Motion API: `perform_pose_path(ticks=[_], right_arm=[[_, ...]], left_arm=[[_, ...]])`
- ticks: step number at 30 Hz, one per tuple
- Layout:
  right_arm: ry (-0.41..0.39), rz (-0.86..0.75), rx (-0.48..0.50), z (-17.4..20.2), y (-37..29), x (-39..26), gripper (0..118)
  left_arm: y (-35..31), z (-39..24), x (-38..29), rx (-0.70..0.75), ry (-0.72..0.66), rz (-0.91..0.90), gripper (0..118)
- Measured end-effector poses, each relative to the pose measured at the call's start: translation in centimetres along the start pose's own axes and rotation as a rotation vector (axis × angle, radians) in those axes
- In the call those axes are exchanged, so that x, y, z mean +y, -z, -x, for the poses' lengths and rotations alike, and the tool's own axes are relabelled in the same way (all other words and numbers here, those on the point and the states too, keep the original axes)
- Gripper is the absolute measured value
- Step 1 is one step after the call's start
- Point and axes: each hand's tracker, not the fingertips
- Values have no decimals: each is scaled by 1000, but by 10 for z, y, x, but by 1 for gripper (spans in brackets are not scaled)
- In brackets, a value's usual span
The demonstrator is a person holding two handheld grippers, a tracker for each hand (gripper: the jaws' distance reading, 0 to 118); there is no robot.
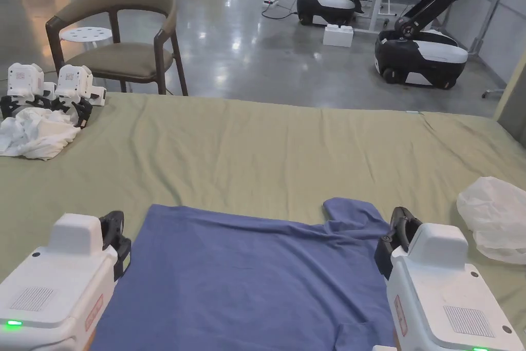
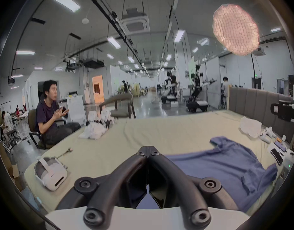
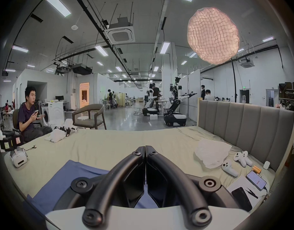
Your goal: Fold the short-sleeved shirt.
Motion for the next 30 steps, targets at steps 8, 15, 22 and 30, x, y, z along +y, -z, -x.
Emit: perform_pose_path(ticks=[8,15,22,30], right_arm=[[-8,138,25,-14,7,-32,0],[-13,233,33,-16,11,-57,0],[-17,291,43,-17,11,-69,0],[-31,341,19,-31,1,-79,0]], left_arm=[[-14,52,-64,-62,-54,474,0],[-15,74,-116,-73,-141,762,59],[17,70,-148,4,-202,803,68],[26,66,-154,-4,-100,789,29]])
